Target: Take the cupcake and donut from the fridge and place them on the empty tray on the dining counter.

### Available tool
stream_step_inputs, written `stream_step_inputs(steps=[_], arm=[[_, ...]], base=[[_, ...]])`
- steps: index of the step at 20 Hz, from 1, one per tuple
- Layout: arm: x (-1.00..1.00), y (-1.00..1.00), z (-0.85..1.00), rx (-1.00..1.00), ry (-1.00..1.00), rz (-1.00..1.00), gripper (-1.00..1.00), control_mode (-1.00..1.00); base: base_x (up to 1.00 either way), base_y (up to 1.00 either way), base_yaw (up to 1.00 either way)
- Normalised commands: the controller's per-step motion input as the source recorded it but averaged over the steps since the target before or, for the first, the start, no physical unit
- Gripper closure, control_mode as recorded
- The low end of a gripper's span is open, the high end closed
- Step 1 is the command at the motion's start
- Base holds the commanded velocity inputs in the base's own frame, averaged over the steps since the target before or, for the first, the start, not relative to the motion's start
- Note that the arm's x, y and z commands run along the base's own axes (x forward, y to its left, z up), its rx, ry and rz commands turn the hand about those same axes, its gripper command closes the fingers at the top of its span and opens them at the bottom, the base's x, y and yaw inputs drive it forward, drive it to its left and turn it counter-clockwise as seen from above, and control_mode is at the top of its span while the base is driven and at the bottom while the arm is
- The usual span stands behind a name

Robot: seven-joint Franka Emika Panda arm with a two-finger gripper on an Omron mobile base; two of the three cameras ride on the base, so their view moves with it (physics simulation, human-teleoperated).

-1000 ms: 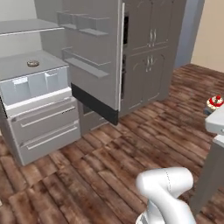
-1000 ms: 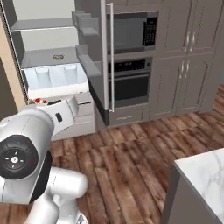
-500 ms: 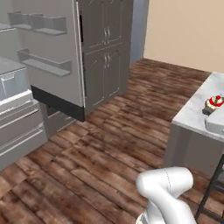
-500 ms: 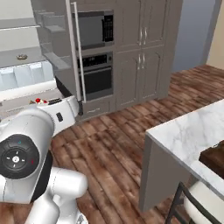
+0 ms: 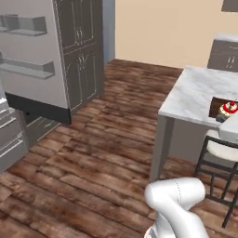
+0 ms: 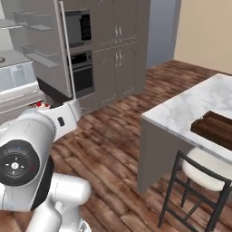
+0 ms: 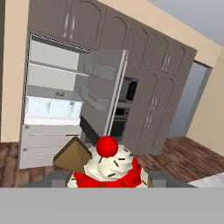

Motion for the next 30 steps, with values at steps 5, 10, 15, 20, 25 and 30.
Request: stream_step_inputs(steps=[5,10,15,20,25,30], arm=[[0.0,0.0,0.0,0.0,0.0,0.0,1.0,1.0],[0.0,0.0,0.0,0.0,0.0,0.0,1.0,1.0],[0.0,0.0,0.0,0.0,0.0,0.0,1.0,1.0],[0.0,0.0,0.0,0.0,0.0,0.0,1.0,1.0],[0.0,0.0,0.0,0.0,0.0,0.0,1.0,1.0],[0.0,0.0,0.0,0.0,0.0,0.0,1.0,1.0]], base=[[-0.35,0.38,-0.38],[0.07,0.22,-0.4],[0.52,0.11,-0.44],[0.5,0.33,-0.43],[0.6,0.5,-0.4],[0.83,0.55,-0.3]])
